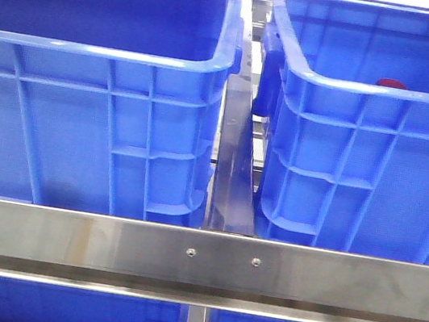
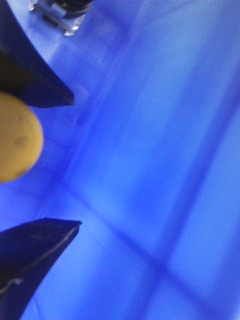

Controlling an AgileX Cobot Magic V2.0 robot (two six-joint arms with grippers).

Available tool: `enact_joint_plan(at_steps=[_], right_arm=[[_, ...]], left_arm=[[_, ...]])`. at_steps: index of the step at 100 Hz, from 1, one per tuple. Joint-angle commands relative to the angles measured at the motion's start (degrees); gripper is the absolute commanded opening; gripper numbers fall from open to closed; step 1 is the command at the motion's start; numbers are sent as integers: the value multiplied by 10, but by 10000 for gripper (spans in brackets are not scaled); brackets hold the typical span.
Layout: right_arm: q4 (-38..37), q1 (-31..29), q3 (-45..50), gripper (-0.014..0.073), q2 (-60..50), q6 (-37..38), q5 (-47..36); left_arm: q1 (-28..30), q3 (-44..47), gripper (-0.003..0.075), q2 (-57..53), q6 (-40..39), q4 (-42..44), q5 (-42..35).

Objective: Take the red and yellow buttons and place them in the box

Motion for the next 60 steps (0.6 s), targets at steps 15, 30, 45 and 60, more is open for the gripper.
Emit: enact_joint_plan(at_steps=[15, 30, 45, 60], right_arm=[[66, -5, 14, 499, -98, 43, 18], [66, -5, 68, 433, -165, 43, 16], [66, -5, 133, 169, -248, 44, 16], [66, -5, 206, -70, -340, 58, 16]], left_arm=[[-3, -20, 671, -23, 0, -33, -13], [-3, -20, 669, -24, 0, -33, -15], [-3, -20, 631, -25, -4, -27, -28], [-3, -20, 362, -26, -44, 3, -49]])
